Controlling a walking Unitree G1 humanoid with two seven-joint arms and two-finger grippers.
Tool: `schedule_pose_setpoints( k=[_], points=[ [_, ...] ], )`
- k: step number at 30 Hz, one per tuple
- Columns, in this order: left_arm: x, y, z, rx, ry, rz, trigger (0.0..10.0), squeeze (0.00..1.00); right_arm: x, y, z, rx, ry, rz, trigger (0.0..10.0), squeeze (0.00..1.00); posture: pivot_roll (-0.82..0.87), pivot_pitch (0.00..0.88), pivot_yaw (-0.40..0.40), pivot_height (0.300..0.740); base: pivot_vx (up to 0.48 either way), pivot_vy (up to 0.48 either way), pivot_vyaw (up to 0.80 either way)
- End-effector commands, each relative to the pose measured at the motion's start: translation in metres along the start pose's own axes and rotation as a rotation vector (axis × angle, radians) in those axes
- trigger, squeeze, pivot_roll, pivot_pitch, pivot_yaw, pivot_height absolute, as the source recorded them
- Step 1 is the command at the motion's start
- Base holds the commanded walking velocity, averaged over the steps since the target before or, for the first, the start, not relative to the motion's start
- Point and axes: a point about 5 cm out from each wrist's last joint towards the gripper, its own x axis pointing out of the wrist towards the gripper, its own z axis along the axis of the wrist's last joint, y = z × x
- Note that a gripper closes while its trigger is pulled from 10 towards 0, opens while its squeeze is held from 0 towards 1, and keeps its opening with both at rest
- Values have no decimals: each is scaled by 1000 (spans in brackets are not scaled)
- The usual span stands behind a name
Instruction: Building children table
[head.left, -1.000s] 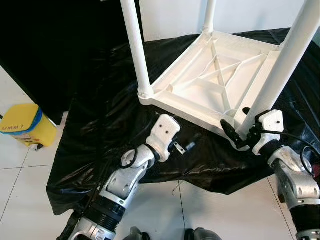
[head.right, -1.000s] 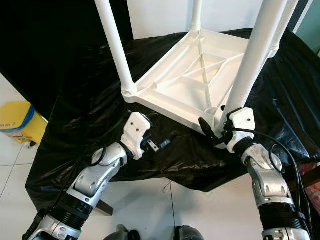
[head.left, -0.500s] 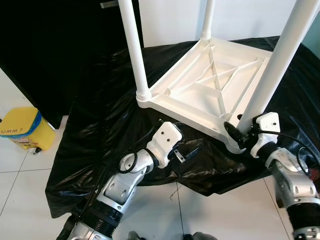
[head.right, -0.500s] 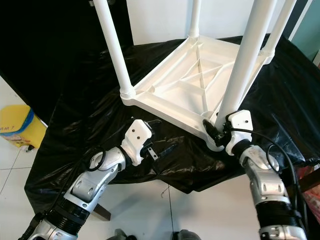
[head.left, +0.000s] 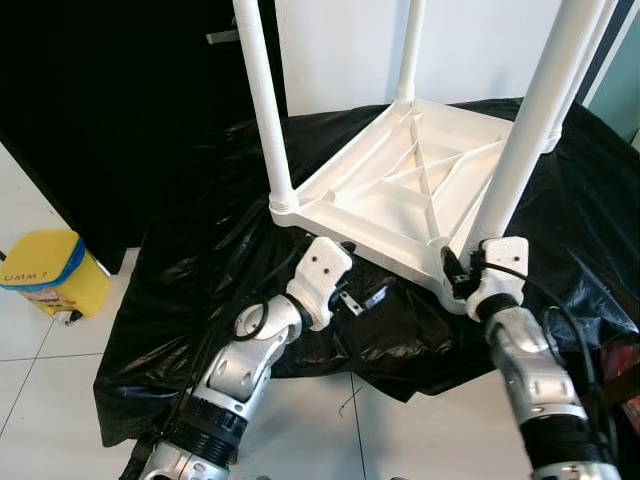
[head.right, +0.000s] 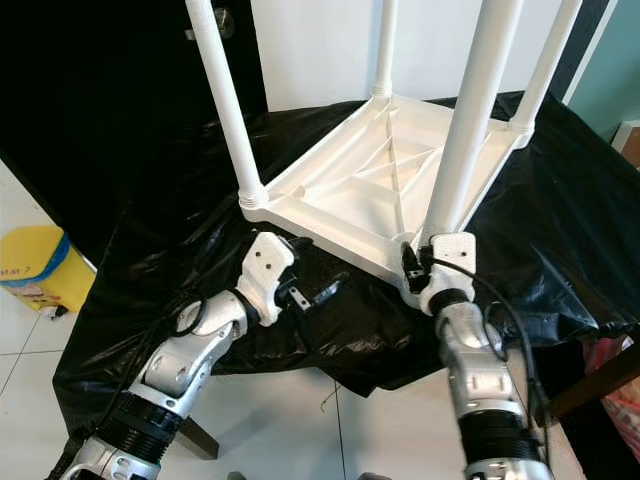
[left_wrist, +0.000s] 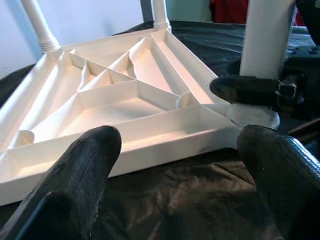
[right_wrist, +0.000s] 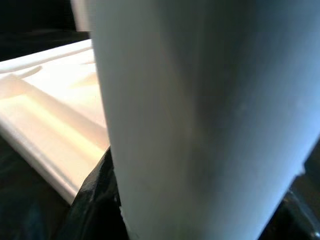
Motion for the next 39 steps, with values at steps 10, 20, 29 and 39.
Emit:
schedule_pose_setpoints(
  k=[10,20,29,39],
  points=[
    [3,9,-3,-13,19,104,10000,0,-5,32,-14,78,68,-224,10000,0,-165,13,24,740,0,0,0],
    [7,7,-1,9,14,118,10000,0,-10,40,-5,74,7,-192,10000,0,-158,23,19,740,0,0,0],
    [3,1,0,24,-9,65,10000,0,-10,37,3,87,-68,-120,10000,1000,-156,26,12,740,0,0,0],
    [-11,-18,-4,6,27,-133,10000,0,-19,11,9,22,-116,124,10000,122,-163,36,12,740,0,0,0]
  ],
)
